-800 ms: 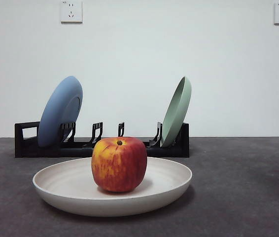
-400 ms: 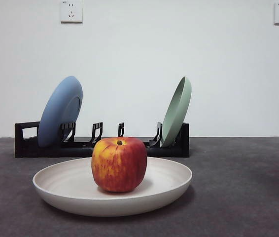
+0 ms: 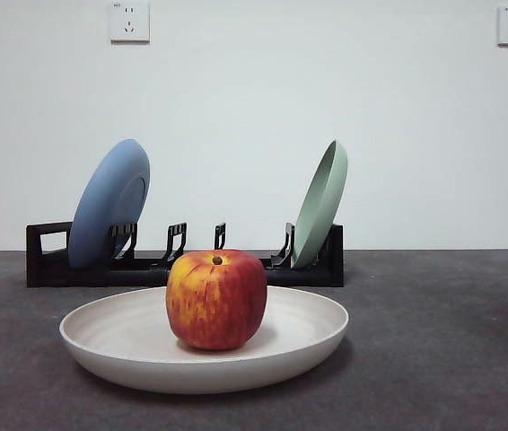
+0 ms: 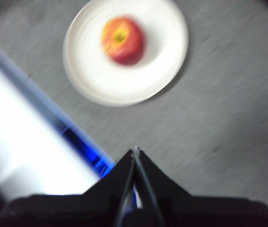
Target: Take the yellow plate from the plate rack,put the plate on the table,take the apple from the table,put the apple in the plate
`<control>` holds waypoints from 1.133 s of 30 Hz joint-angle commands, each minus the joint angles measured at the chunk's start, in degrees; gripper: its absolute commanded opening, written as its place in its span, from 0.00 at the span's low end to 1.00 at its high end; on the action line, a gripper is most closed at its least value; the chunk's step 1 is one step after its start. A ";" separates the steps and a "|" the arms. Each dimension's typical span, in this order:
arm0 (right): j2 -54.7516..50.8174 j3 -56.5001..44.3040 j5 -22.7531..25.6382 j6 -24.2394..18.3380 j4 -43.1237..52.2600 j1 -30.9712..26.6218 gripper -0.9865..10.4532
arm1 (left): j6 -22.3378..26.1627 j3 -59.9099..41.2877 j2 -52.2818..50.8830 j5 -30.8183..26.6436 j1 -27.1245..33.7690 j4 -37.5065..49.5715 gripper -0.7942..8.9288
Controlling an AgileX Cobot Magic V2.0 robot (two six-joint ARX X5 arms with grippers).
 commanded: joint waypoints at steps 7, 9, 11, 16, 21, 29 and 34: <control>-12.66 -2.29 -1.38 -3.91 19.52 -18.62 0.09 | -0.37 -0.59 0.02 -0.13 0.20 0.42 0.08; -15.80 -4.24 -1.33 -3.98 23.19 -23.78 0.09 | -0.37 -0.59 0.02 -0.13 0.20 0.42 0.08; -19.69 -7.52 -1.31 -4.72 26.86 -29.11 0.09 | -0.37 -0.59 0.02 -0.15 0.20 0.39 0.08; -30.25 -20.70 -0.04 -6.27 36.65 -38.80 0.09 | -0.37 -0.59 0.02 -0.13 0.20 0.42 0.08; -40.15 -36.96 0.09 -5.05 47.28 -43.15 0.09 | -0.37 -0.59 0.02 -0.13 0.20 0.42 0.08; -51.98 -58.73 0.26 -1.51 59.01 -43.82 0.09 | -0.37 -0.59 0.02 -0.15 0.20 0.39 0.08; -54.99 -65.48 0.26 0.50 60.22 -44.30 0.09 | -0.37 -0.59 0.04 -0.13 0.20 0.42 0.08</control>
